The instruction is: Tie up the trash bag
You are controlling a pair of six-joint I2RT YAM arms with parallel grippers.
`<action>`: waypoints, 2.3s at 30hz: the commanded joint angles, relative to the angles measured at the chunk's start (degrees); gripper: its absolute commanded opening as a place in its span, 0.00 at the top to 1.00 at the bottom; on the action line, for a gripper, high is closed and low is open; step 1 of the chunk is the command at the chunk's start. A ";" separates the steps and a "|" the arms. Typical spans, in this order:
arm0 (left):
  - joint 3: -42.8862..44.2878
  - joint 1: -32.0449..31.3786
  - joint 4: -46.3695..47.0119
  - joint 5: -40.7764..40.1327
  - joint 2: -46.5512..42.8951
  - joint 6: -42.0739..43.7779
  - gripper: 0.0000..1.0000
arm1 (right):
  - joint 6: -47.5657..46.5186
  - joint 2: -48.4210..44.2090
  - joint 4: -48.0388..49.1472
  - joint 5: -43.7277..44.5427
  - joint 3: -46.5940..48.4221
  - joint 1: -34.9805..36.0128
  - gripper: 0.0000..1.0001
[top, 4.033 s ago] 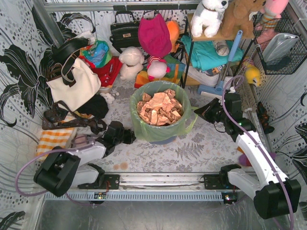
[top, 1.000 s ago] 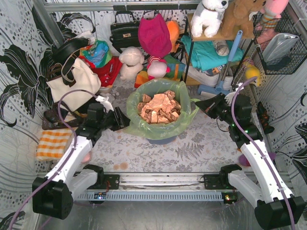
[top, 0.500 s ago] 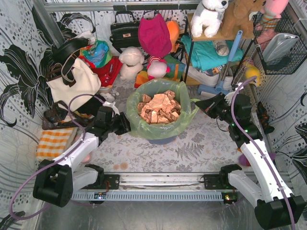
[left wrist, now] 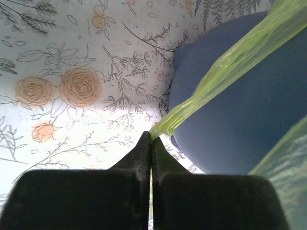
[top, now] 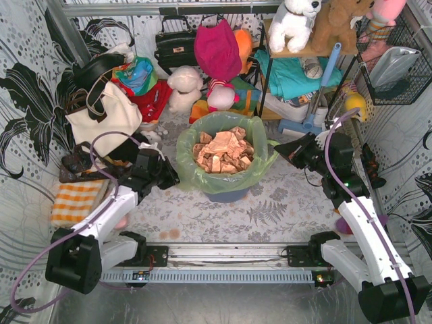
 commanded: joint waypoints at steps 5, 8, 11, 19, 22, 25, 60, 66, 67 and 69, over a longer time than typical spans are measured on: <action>5.61 0.28 -7.33 -8.30 -9.46 0.38 1.00 | -1.71 -2.95 -1.67 3.62 0.89 -0.21 1.00; 8.28 0.38 -8.64 -4.61 -13.74 0.12 1.00 | -1.42 -4.38 -1.33 3.99 0.21 -0.25 1.00; 10.80 0.40 -9.07 -0.72 -17.32 -0.30 1.00 | -0.65 -5.51 2.07 2.15 -1.62 -0.25 1.00; 16.50 0.36 -7.53 4.96 -22.65 -0.85 1.00 | 2.65 -8.03 16.63 -3.74 -6.47 -0.23 1.00; 18.35 0.39 -5.98 6.76 -22.88 -1.57 1.00 | 3.77 -7.38 22.24 -6.67 -6.88 -0.21 1.00; 20.20 0.36 -5.58 8.86 -21.24 -2.66 1.00 | 6.22 -6.14 29.97 -10.07 -7.66 -0.26 1.00; 24.57 0.39 6.09 17.45 -8.27 -2.02 1.00 | 8.36 9.16 49.17 -15.29 -1.67 7.78 1.00; 19.90 0.39 -2.83 9.98 -10.29 2.66 1.00 | 2.70 3.95 38.39 -10.17 -6.38 7.79 1.00; 19.08 0.37 -3.63 9.15 -10.98 2.99 1.00 | 1.55 2.64 36.05 -9.06 -7.03 7.79 1.00; 17.35 0.37 -4.29 8.47 -12.20 3.31 1.00 | -0.12 0.10 30.95 -6.29 -8.25 7.79 1.00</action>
